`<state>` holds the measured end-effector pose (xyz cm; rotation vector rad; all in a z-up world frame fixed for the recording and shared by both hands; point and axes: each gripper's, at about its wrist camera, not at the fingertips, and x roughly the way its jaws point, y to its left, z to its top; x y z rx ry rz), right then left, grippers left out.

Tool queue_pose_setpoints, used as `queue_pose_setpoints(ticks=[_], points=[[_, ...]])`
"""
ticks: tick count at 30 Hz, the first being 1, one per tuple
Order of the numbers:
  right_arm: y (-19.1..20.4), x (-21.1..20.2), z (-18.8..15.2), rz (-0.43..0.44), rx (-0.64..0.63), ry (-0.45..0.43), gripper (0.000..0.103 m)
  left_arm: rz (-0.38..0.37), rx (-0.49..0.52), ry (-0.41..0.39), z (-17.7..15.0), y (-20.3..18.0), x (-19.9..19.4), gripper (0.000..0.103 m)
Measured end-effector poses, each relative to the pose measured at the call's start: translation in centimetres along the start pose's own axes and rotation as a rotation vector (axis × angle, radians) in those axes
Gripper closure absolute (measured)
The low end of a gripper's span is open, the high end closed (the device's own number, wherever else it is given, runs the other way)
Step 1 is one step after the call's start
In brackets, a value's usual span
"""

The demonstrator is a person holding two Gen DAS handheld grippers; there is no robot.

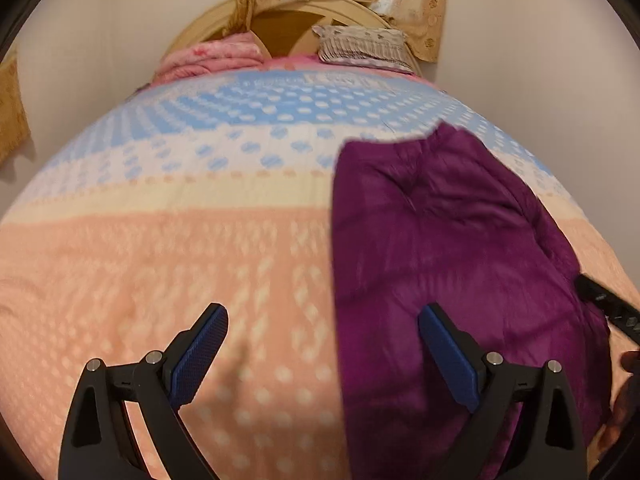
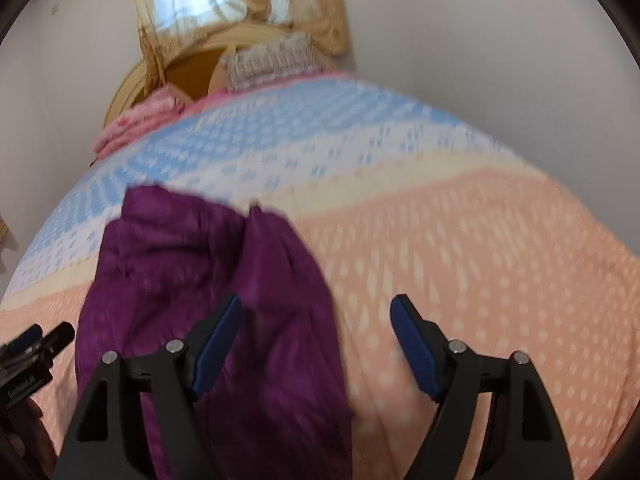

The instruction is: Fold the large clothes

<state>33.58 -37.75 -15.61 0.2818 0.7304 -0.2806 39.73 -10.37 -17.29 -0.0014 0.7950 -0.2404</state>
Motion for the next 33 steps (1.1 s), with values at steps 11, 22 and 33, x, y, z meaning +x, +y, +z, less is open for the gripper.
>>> queue_pose_setpoints(ticks=[11,22,33], points=[[-0.5,2.7,-2.2,0.103,0.037,0.051,0.024,-0.025,0.058,-0.037,-1.5,-1.7,0.3,0.014],[-0.1,1.0,-2.9,0.31,0.064,0.013,0.079,-0.033,0.193,-0.077,-1.3,-4.9,-2.6,0.091],[6.9,-4.2,-2.1,0.469,-0.016,-0.07,0.082,0.043,0.159,-0.231,-1.2,0.5,-12.8,0.093]])
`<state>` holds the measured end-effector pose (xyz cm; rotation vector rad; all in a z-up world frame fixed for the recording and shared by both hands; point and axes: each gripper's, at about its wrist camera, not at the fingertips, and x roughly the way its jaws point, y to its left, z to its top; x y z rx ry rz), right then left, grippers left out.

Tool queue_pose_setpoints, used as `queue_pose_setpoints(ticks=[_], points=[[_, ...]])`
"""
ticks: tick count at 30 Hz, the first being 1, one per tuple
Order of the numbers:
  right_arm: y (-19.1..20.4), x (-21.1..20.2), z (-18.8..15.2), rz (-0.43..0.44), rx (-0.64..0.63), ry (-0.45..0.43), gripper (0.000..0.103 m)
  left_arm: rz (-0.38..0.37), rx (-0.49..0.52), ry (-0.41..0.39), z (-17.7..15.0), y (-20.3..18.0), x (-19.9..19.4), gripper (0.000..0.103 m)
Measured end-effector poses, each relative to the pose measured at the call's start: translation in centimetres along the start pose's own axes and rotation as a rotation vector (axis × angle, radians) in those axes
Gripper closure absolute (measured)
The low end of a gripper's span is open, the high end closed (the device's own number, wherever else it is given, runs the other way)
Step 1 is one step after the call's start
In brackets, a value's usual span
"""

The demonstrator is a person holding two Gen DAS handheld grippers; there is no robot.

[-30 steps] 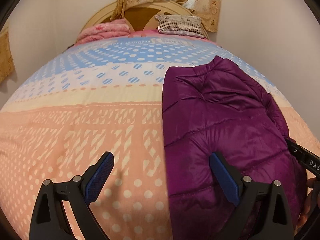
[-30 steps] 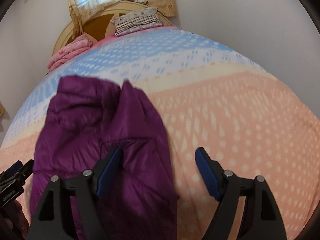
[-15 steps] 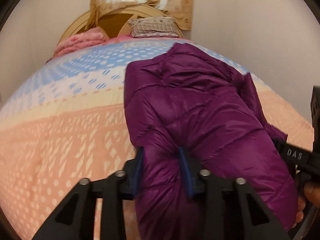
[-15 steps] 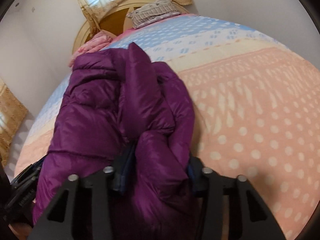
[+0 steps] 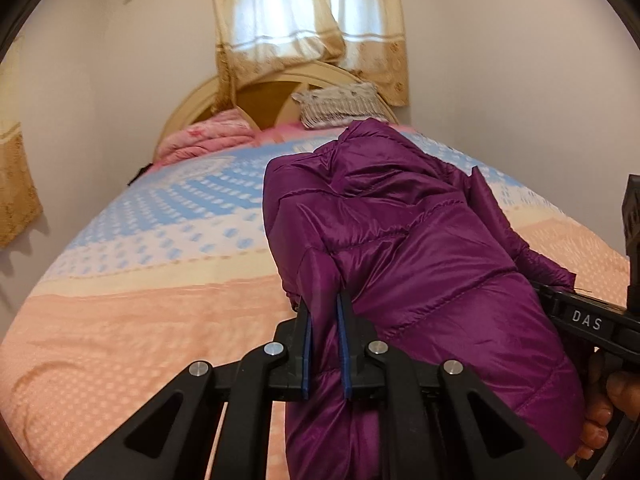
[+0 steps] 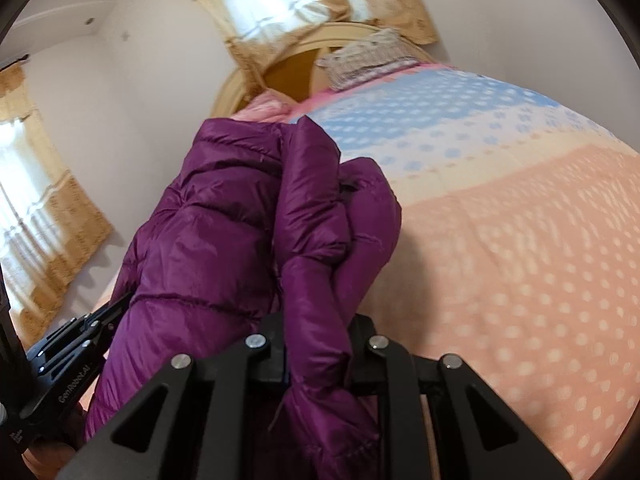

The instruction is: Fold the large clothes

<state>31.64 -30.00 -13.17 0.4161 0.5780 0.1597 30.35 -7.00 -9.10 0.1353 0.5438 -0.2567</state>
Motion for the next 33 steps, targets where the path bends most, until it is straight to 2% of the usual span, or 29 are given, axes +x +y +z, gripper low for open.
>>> queue_pose_setpoints(ticks=[7,18,26,33], points=[[4.5,0.7,-0.8,0.083,-0.056,0.007,0.082,0.073,-0.04,-0.028,-1.2,4.4,-3.6,0.093],[9.5,4.4,-1.3,0.148,-0.142,0.073,0.082,0.146,-0.125,-0.006,-4.0,10.2,-5.0,0.093],[11.1,6.5,-3.1,0.16,-0.181,0.133,0.082,0.181,-0.163,0.037,-6.6,12.6,-4.1,0.093],[11.1,9.0,-5.5,0.131,-0.199,0.204,0.082,0.204,-0.192,0.114,-9.5,14.4,-1.7,0.091]])
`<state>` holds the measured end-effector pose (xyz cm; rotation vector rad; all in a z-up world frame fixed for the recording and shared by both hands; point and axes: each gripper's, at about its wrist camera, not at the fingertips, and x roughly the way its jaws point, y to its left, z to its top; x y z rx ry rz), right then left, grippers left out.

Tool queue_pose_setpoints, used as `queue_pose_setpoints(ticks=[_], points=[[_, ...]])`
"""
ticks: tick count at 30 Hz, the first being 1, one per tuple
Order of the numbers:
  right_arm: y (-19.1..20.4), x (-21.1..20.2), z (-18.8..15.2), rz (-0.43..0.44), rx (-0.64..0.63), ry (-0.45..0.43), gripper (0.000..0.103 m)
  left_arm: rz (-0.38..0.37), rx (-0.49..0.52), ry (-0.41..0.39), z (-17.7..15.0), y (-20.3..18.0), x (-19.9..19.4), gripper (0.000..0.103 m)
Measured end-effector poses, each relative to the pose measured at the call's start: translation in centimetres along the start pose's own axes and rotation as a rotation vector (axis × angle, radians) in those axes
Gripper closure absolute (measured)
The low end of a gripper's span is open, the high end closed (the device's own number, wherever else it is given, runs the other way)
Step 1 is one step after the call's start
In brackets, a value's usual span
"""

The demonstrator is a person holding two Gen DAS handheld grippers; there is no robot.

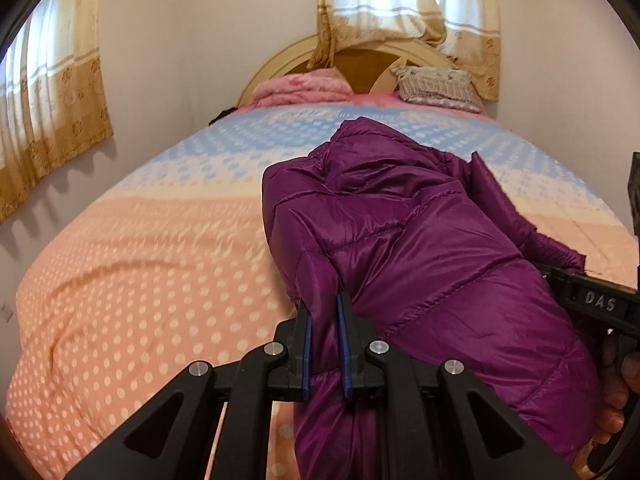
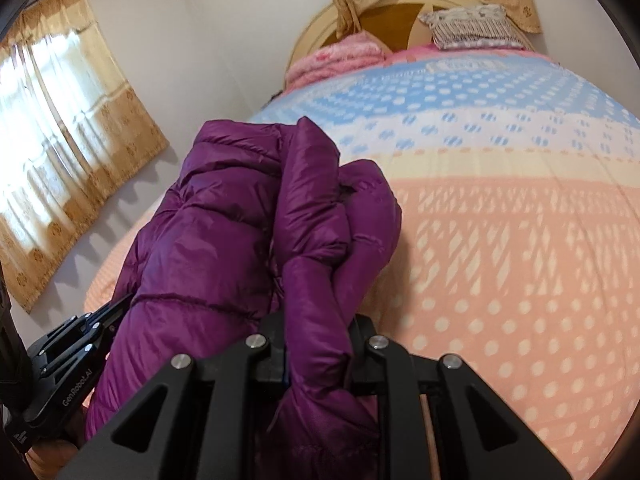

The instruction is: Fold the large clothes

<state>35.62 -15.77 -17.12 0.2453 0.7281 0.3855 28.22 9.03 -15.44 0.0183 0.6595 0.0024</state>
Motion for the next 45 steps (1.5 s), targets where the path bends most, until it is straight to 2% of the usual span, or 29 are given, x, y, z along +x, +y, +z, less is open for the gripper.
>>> queue_pose_setpoints(ticks=[6,9,11,16,19,20,21,23,28,31,35,37,45], points=[[0.1,0.2,-0.2,-0.015,-0.009,0.02,0.08,0.021,-0.001,0.008,-1.2,0.4,0.8,0.079],[0.2,0.6,-0.4,-0.027,-0.002,0.029,0.076,0.042,-0.005,0.004,-1.4,0.4,0.9,0.066],[0.0,0.8,-0.6,-0.034,0.009,0.037,0.073,0.075,-0.02,0.0,-1.2,0.4,0.9,0.047],[0.1,0.9,-0.6,-0.05,0.004,0.05,0.067,0.082,-0.057,0.015,-1.3,1.5,1.0,0.036],[0.3,0.5,-0.2,-0.064,0.009,0.05,0.061,0.097,-0.056,0.026,-0.9,1.6,0.4,0.035],[0.4,0.1,-0.1,-0.068,0.013,0.046,0.056,0.097,-0.059,0.022,-0.8,1.8,0.0,0.035],[0.4,-0.3,0.1,-0.071,0.014,0.038,0.047,0.097,-0.062,0.015,-0.7,2.0,-0.5,0.035],[0.9,-1.8,0.3,-0.068,0.006,0.004,0.038,0.095,-0.067,-0.015,-0.3,2.1,-2.2,0.035],[3.5,-6.4,0.6,-0.124,-0.082,-0.05,0.037,0.085,-0.074,-0.097,1.0,2.6,-8.1,0.035],[5.7,-10.8,0.1,-0.161,-0.149,-0.105,0.037,0.091,-0.078,-0.151,1.4,3.1,-12.2,0.035],[8.0,-17.4,-1.7,-0.206,-0.207,-0.219,0.023,0.097,-0.099,-0.254,1.5,4.0,-18.3,0.027],[8.8,-19.5,-2.4,-0.216,-0.214,-0.264,0.022,0.099,-0.116,-0.298,1.4,4.4,-20.4,0.025],[11.4,-21.6,-2.5,-0.197,-0.263,-0.315,0.022,0.096,-0.128,-0.348,1.8,4.7,-23.1,0.024]])
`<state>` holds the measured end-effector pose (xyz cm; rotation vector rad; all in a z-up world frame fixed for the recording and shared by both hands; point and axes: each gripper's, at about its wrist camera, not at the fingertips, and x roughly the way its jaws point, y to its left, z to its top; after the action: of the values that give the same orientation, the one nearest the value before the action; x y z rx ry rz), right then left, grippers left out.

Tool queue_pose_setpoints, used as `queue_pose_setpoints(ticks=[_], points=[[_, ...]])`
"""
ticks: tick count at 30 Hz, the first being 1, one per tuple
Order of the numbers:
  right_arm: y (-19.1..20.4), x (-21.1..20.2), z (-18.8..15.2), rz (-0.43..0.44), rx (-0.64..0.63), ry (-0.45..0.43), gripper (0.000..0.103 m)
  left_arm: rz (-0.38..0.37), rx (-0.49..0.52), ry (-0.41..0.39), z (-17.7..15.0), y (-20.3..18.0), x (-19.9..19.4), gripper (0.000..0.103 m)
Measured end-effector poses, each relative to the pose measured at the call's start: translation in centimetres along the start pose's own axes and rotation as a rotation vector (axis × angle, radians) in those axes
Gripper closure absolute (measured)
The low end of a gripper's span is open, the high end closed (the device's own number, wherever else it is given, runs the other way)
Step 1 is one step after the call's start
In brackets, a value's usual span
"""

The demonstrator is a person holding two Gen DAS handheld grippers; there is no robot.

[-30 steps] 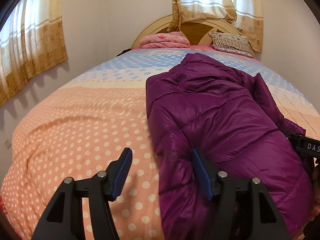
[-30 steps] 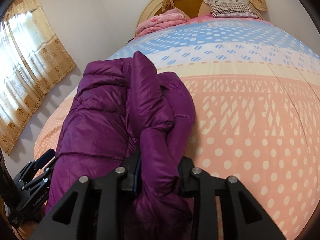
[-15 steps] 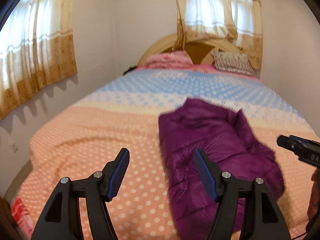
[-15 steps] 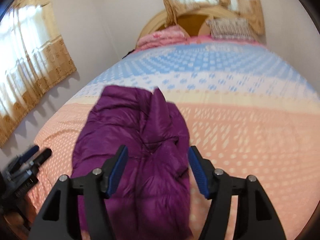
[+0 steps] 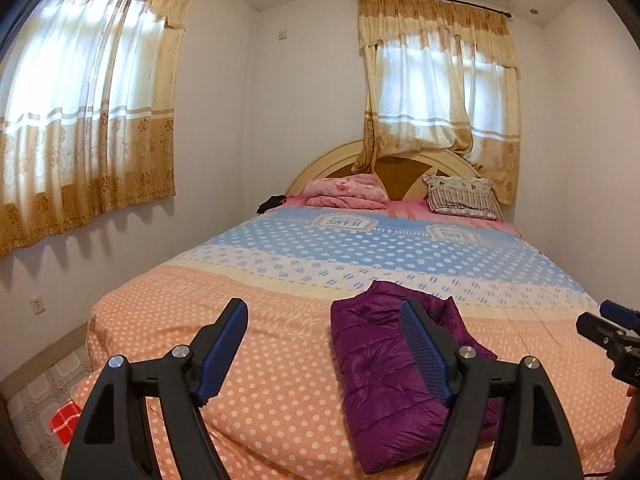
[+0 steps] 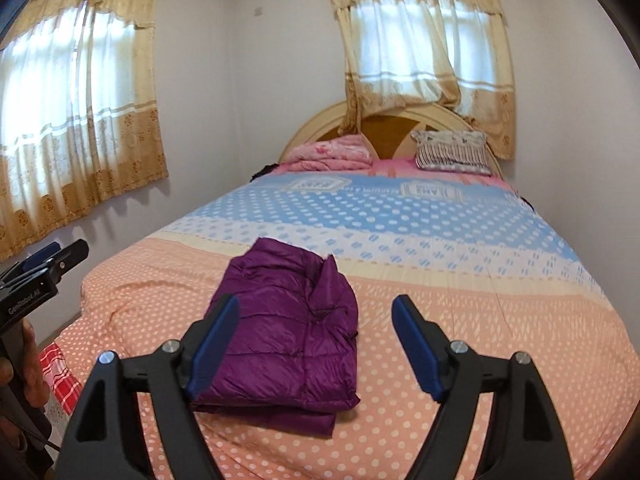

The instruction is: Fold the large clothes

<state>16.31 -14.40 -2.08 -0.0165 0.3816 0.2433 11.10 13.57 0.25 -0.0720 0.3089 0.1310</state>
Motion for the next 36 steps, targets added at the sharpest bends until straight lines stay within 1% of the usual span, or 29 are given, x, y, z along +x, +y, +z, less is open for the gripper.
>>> queue_pose_setpoints(ticks=[11,36], points=[[0.0,-0.6,-0.3,0.027,0.002,-0.007,0.022,-0.002,-0.02,0.012,-0.7,0.5,0.7,0.024],[0.2,-0.9,-0.7,0.033,0.015,0.001,0.021,-0.008,-0.017,0.018,-0.9,0.2,0.7,0.024]])
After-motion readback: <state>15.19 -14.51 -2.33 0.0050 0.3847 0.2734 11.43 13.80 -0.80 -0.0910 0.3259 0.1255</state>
